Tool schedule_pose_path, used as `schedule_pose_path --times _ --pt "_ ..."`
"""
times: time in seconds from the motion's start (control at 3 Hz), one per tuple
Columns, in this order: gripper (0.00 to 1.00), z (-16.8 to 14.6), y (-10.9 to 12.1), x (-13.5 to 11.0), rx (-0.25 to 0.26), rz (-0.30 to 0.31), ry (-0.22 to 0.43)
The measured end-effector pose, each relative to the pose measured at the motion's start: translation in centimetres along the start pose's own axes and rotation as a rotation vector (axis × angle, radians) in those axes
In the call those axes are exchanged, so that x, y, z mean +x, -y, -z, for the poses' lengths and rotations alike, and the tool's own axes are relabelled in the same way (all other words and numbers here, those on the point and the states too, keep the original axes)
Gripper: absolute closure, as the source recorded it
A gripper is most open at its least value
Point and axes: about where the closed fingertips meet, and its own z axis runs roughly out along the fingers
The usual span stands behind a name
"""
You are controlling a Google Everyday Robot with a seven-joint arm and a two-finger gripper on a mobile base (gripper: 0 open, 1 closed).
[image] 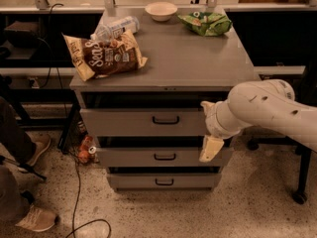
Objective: Open top drawer
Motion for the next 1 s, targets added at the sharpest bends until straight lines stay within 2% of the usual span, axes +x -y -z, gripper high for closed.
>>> schedule_pose_path --times 0.33,0.67,1.0 --pt "0.00 -3.0 2.9 2.9 0.044 -0.055 -0.038" --pt "0.00 -5.2 4.6 4.3 0.042 -0.075 -0.050" --pt "0.18 -7.3 5.6 5.4 0.014 -0.092 -0.046"
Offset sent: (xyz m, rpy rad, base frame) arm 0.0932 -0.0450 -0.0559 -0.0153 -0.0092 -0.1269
